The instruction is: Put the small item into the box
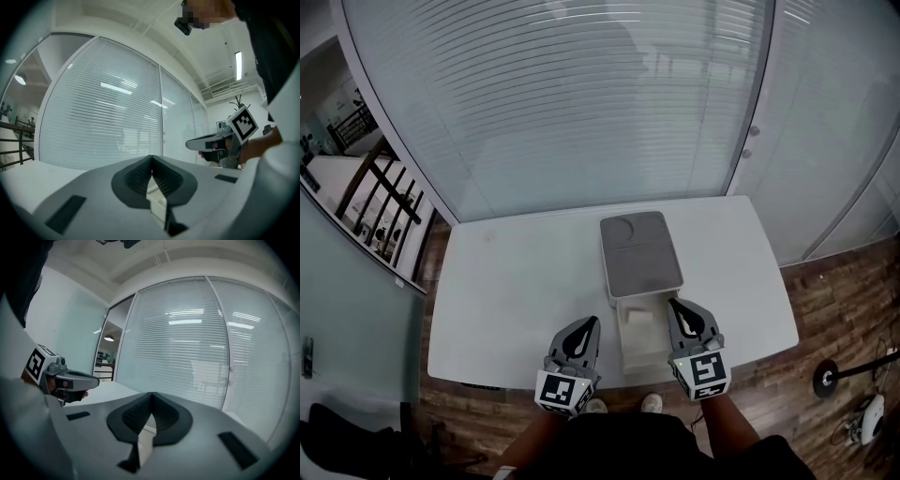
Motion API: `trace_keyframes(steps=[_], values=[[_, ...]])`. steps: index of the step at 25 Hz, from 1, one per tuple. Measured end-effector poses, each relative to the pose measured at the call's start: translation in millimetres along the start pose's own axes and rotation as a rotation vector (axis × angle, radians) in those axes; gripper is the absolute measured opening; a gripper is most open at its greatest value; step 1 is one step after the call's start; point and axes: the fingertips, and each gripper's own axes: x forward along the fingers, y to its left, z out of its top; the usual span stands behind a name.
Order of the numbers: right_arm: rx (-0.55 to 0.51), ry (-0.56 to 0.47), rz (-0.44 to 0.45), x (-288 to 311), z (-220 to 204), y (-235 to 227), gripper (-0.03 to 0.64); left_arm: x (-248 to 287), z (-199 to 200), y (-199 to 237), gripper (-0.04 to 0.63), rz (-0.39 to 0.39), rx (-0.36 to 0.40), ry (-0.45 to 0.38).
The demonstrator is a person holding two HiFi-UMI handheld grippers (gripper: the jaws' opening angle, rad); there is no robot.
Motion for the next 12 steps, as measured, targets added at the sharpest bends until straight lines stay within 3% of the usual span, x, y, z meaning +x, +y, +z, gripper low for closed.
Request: trace_keyframes(steps=[9, 12], values=[[-0.001, -0.018, 0.019, -7, 11, 8, 0.003, -4, 4, -6, 0.014, -0.009, 0.008, 0.002], [-0.050, -0.037, 0.022, -7, 19, 12, 0.003, -5, 6, -7, 0.014, -0.006, 0.027, -0.014]])
